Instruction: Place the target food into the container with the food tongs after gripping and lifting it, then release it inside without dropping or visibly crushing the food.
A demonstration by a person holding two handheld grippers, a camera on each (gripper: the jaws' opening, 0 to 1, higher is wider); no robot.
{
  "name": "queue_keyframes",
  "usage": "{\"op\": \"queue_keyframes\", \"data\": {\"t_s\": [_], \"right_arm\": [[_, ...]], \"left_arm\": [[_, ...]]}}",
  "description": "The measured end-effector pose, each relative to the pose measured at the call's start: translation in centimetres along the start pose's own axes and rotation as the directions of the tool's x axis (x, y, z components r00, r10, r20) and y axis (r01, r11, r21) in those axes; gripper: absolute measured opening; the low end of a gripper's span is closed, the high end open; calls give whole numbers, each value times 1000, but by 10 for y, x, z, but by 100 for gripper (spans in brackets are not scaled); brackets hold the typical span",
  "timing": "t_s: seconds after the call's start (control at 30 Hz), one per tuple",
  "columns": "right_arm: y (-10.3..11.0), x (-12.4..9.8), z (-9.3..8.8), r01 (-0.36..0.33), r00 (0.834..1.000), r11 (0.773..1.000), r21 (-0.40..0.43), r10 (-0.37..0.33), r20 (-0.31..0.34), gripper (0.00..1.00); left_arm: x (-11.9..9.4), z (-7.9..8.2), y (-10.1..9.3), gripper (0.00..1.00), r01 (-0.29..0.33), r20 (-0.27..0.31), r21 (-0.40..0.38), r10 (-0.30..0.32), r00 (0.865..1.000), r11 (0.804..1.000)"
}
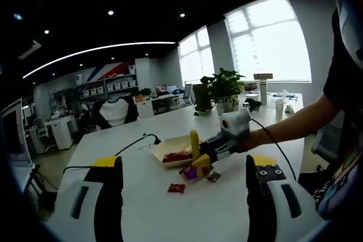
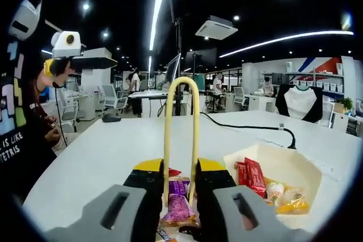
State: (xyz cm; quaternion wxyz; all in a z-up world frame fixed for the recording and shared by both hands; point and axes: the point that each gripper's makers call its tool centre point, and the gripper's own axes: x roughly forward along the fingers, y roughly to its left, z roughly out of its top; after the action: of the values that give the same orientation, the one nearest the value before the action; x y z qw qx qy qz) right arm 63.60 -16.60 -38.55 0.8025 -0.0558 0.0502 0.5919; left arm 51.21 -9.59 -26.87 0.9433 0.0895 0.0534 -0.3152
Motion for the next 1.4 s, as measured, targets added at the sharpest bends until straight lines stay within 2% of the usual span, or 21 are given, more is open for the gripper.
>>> {"op": "queue_keyframes", "data": {"t_s": [0.37,0.5,0.57,0.73,0.83,0.97,1.1,1.2,1.4], "right_arm": [[-7,-4,15,29,999,1000,3,-29,28,17],[-11,-6,25,29,998,1000,1,-29,48,17],[-15,-8,34,41,995,999,17,-42,85,17],[-27,-10,46,60,993,998,7,-60,99,17],[-34,-10,39,66,995,998,20,-67,74,16],[-32,-11,31,61,997,998,13,-62,47,17],[-22,-9,27,10,999,1000,-4,-10,31,18],[-13,-1,16,-23,1000,1000,-4,23,-7,18],[5,15,3,-89,996,996,-17,88,-26,19]], "left_arm": [[-2,3,0,95,-1,5,4,1,1000,1000],[-2,3,1,95,-2,6,3,2,1000,1000],[-2,3,1,95,-2,6,4,2,1000,1000],[-2,4,2,95,-3,8,5,3,1000,1000],[-2,3,3,95,-2,8,4,2,1000,1000],[-1,3,3,95,-3,10,2,3,1000,1000],[-1,0,4,95,-4,4,0,4,1000,1000],[0,0,5,95,-4,2,-1,4,1000,1000],[1,-2,7,95,-7,0,-6,7,1000,1000]]}}
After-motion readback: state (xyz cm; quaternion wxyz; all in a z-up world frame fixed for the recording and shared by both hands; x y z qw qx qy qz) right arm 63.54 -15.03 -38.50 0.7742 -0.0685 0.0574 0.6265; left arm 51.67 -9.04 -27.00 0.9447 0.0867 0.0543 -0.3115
